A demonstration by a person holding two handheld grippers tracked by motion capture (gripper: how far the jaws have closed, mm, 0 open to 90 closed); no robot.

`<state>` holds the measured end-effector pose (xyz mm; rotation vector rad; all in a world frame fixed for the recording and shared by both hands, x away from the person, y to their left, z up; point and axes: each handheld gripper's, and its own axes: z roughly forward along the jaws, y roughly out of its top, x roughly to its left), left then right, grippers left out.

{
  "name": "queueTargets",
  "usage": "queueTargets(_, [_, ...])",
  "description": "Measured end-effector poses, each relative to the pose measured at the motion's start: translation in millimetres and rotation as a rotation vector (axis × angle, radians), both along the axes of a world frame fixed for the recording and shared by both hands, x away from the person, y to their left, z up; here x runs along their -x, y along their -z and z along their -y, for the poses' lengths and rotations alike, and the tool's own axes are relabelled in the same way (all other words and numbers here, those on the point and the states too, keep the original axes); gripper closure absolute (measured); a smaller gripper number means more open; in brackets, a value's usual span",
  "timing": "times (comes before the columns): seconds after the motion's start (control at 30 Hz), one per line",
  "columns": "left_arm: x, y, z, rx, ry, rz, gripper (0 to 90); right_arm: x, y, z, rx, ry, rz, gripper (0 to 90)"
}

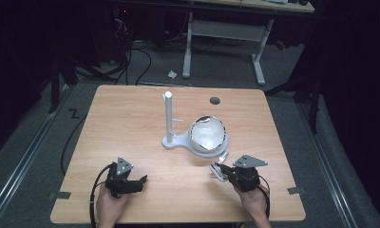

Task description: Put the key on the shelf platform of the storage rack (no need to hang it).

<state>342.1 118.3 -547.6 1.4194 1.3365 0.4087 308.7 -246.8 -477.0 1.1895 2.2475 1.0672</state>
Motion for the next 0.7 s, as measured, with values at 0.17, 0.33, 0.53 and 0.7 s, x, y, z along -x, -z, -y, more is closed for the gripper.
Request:
queueTargets(0.17, [0.2,0.1,0.4,-0.003,0.000,0.000,16.9,0.8,-15.5,7.4,-0.012,0.000,0.021,90.0])
queueTargets(0.33, [0.3,0.4,0.7,-0.010,0.002,0.001,16.8,0.2,-26.5,13.6,-0.022,0.006,0.041,90.0])
queueTargets(0.53, [0.3,0.4,0.7,-0.010,0.002,0.001,16.6,0.8,-41.8,23.3,-0.048,0.010,0.073,90.0])
queueTargets(0.7, [0.3,0.4,0.7,-0.010,0.002,0.001,16.6,0.6,-56.4,27.4,-0.071,0.015,0.097,90.0])
